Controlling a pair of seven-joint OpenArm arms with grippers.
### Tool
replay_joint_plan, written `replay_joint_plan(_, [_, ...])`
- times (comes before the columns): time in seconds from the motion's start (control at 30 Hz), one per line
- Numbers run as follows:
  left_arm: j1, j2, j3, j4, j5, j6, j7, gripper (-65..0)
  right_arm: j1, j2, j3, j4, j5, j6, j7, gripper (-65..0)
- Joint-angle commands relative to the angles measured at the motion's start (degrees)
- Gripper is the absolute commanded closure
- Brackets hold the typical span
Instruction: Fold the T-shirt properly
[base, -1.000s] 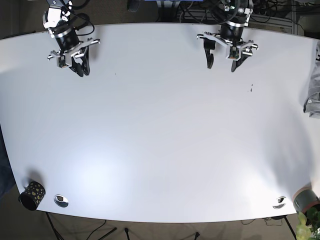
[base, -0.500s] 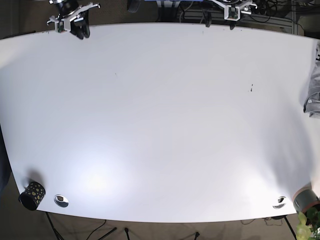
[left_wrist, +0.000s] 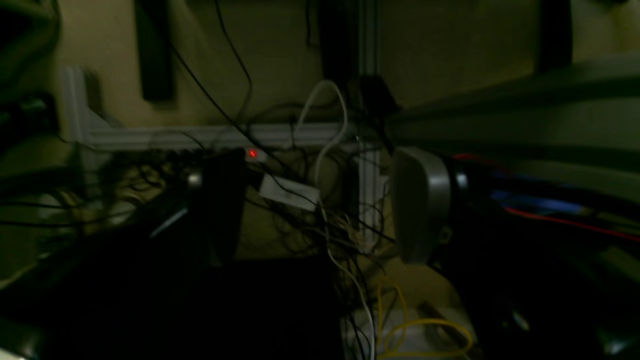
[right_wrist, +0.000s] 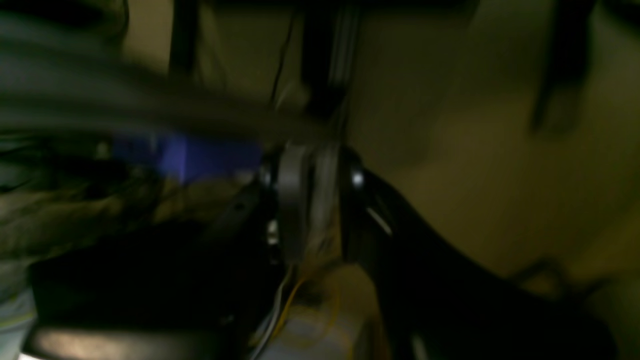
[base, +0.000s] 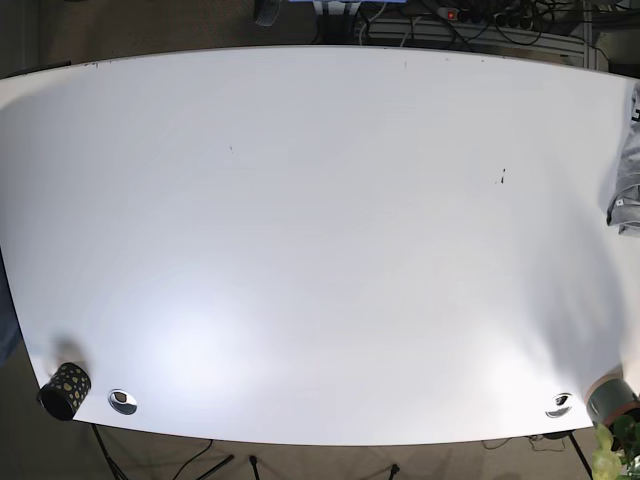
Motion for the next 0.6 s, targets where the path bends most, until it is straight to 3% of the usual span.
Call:
replay_joint_plan(0.0, [-1.64,-1.13,-0.80,-4.62,-0.26,-0.08,-0.91,-41.4,1.14,0.43,-0.77,-3.66,0.27,0.17,1.36,-10.1])
replay_joint_plan(0.27, [-10.61,-3.06,-0.98,-19.65,-0.26,-0.08,-1.00,-41.0,8.70,0.26,-2.88,-14.21,-0.25,-0.36,1.36,-10.1])
replay_joint_plan(0.57, [-17.64,-4.56,-0.98,-31.69,-0.26,-0.08,-0.91,-40.8,13.53,0.34,-3.41,-17.82,-0.25,-0.36,1.27,-10.1])
